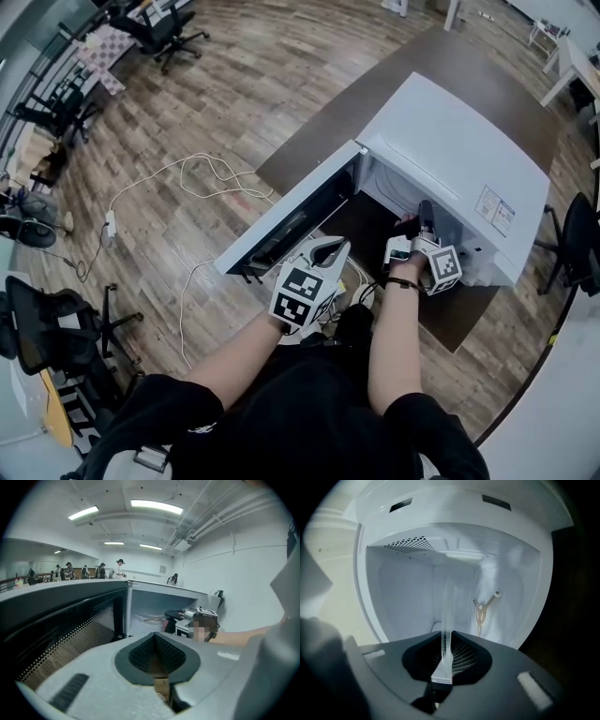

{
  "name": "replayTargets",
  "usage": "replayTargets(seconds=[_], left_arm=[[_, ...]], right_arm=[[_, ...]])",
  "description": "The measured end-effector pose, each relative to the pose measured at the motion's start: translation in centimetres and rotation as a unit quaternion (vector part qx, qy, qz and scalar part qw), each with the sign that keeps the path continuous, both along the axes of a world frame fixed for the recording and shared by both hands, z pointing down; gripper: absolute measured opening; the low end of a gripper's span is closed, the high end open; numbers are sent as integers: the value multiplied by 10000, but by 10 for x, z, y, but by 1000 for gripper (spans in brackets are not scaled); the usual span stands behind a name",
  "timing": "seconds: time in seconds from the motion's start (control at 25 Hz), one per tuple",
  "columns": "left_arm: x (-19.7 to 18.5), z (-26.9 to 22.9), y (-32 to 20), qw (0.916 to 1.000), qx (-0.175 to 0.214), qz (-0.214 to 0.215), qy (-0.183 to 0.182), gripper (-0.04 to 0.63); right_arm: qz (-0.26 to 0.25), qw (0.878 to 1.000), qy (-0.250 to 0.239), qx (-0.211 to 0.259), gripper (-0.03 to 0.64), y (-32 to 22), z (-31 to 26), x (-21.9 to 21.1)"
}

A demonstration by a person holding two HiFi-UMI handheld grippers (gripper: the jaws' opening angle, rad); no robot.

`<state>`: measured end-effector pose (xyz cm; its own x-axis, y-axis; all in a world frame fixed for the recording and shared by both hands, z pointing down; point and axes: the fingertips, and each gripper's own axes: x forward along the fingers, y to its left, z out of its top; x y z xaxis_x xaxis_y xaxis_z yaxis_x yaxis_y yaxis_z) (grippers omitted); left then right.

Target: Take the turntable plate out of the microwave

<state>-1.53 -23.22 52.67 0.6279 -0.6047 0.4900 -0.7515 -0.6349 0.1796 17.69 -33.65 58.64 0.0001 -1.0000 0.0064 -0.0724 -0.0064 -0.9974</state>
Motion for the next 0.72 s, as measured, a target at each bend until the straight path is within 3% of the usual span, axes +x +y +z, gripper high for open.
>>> replayTargets(seconds=[0.48, 0.72], left_arm=[[-6, -15, 25, 9994, 146, 183, 252, 9], [-6, -21, 39, 9988, 233, 320, 304, 9]], right_arm=[[109, 9985, -506, -152, 40, 52, 4, -4], [45, 9993, -345, -170, 40, 80, 10, -4]])
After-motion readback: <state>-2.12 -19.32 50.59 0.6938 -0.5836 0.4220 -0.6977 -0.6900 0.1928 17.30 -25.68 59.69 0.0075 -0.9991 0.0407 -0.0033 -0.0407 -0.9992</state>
